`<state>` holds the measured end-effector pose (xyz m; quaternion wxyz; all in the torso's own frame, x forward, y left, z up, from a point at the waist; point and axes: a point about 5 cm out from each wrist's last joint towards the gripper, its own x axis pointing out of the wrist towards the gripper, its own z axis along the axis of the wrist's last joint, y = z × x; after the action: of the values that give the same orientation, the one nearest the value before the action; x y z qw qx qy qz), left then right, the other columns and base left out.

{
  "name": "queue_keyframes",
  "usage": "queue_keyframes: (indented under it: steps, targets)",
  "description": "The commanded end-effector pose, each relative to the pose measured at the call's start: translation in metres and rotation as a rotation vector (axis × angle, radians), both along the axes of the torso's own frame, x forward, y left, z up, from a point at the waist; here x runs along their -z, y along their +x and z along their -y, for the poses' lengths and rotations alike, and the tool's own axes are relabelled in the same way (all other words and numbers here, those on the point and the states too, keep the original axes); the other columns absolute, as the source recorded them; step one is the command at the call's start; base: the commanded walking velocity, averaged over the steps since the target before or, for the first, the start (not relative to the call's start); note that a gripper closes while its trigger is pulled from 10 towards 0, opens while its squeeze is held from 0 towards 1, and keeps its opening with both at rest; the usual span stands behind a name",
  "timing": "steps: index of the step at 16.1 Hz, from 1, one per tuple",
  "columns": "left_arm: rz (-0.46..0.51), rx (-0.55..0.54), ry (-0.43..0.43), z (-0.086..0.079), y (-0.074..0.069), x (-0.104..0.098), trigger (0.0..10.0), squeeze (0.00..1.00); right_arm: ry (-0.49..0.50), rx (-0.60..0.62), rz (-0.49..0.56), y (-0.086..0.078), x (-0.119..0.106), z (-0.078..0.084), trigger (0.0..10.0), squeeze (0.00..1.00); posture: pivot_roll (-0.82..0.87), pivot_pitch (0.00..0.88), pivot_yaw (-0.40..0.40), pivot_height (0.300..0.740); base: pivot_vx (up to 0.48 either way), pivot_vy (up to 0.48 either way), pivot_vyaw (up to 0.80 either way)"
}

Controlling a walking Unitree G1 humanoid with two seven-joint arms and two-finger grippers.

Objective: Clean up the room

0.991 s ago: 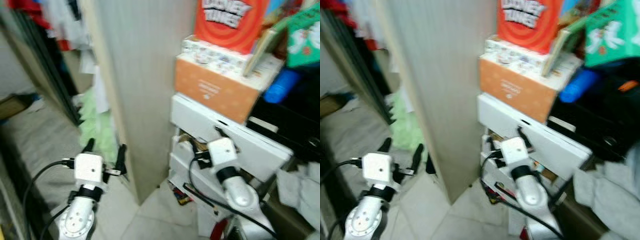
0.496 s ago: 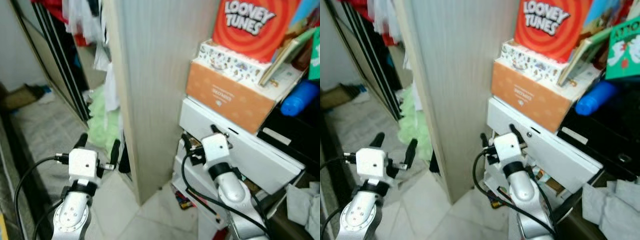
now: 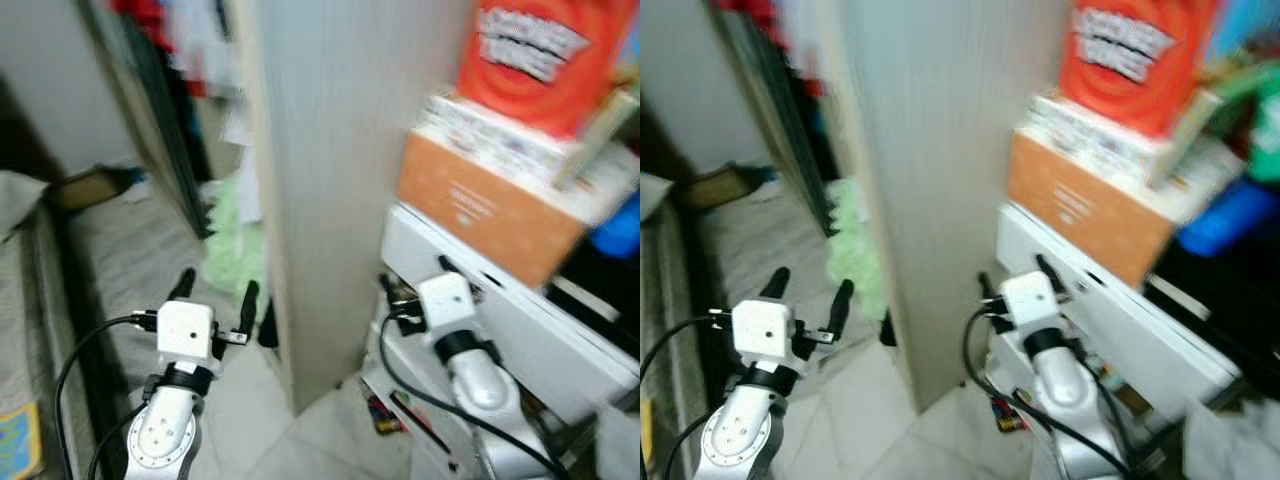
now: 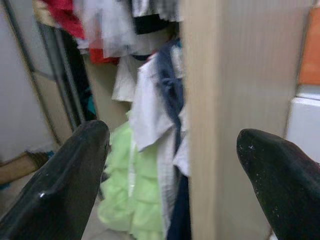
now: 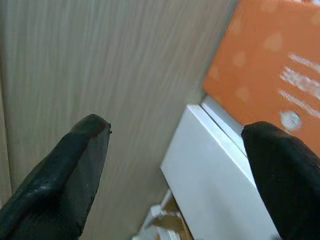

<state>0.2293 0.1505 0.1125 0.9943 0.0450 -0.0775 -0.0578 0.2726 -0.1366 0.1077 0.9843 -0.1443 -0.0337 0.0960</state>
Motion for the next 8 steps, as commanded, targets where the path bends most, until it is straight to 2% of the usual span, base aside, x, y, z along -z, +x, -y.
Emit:
queue_keyframes:
  steps: [1,8]
  targets:
    - [-0.011,-0.024,0.010,-0.0070,-0.0010,0.0008,10.0,0.00,0.014,-0.028,0.003,0.0004,-0.0022,-0.0082,10.0,0.00,-0.02,0.059,-0.046,0.740,0.000,0.000,0.00]
    - [-0.018,-0.001,-0.001,-0.0042,-0.0016,0.0012,10.0,0.00,0.005,-0.036,0.007,-0.0009,-0.0025,-0.0085,10.0,0.00,-0.02,0.071,-0.047,0.740,0.000,0.000,0.00]
